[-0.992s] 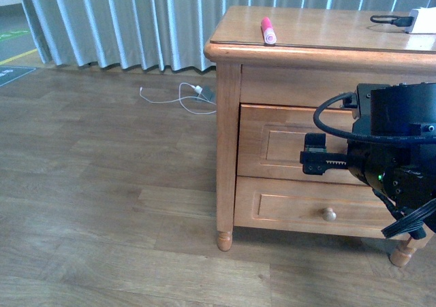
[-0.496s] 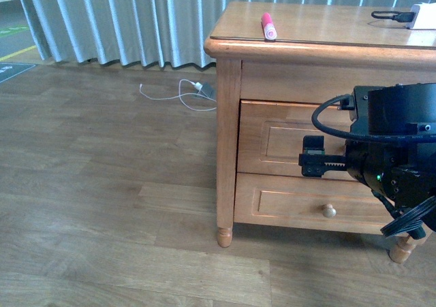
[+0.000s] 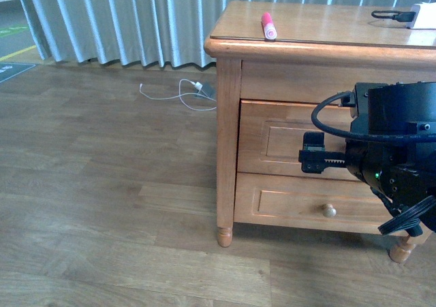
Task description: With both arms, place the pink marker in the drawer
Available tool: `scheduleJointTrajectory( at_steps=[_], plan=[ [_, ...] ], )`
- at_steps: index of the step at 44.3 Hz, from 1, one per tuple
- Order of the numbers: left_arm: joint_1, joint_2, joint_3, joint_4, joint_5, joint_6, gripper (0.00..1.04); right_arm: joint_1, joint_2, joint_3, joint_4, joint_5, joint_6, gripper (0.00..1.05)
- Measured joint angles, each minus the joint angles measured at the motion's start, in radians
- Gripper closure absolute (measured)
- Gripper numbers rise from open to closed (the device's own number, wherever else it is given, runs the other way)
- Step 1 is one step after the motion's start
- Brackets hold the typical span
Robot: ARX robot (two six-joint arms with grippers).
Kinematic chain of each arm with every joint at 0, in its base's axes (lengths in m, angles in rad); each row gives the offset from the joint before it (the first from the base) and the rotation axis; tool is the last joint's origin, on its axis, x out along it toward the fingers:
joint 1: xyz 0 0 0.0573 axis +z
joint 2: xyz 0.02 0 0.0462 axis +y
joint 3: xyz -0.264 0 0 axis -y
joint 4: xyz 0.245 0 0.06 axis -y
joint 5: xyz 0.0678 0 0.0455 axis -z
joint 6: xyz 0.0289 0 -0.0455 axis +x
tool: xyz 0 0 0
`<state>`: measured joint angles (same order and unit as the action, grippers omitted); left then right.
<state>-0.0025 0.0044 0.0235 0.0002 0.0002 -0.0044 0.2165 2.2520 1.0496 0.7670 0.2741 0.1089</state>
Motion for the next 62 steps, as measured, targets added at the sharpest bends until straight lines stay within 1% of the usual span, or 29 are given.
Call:
scheduleJointTrajectory(
  at_steps=[4, 6, 10, 11, 18, 19, 30, 37, 49, 62],
  plan=[
    [0.000, 0.000, 0.000, 0.000, 0.000, 0.000, 0.06, 0.000, 0.000, 0.000, -0.001, 0.001, 0.000, 0.22],
    [0.000, 0.000, 0.000, 0.000, 0.000, 0.000, 0.06, -0.001, 0.000, 0.001, -0.004, 0.003, 0.000, 0.33],
    [0.000, 0.000, 0.000, 0.000, 0.000, 0.000, 0.06, -0.002, 0.000, 0.001, -0.010, 0.002, 0.000, 0.49],
    [0.000, 0.000, 0.000, 0.000, 0.000, 0.000, 0.06, -0.003, 0.000, 0.001, -0.014, 0.002, -0.001, 0.54],
    [0.000, 0.000, 0.000, 0.000, 0.000, 0.000, 0.06, -0.011, 0.000, 0.001, -0.021, 0.005, -0.005, 0.80],
    [0.000, 0.000, 0.000, 0.000, 0.000, 0.000, 0.06, -0.011, 0.000, 0.001, -0.021, 0.004, -0.005, 0.82],
    [0.000, 0.000, 0.000, 0.000, 0.000, 0.000, 0.06, -0.011, -0.005, -0.006, -0.043, 0.000, -0.005, 0.83],
    [0.000, 0.000, 0.000, 0.000, 0.000, 0.000, 0.06, -0.008, -0.055, -0.065, -0.077, -0.024, 0.014, 0.83],
    [0.000, 0.000, 0.000, 0.000, 0.000, 0.000, 0.06, 0.002, -0.201, -0.236, -0.170, -0.073, 0.054, 0.83],
    [0.000, 0.000, 0.000, 0.000, 0.000, 0.000, 0.06, 0.004, -0.367, -0.468, -0.158, -0.159, 0.055, 0.83]
  ],
)
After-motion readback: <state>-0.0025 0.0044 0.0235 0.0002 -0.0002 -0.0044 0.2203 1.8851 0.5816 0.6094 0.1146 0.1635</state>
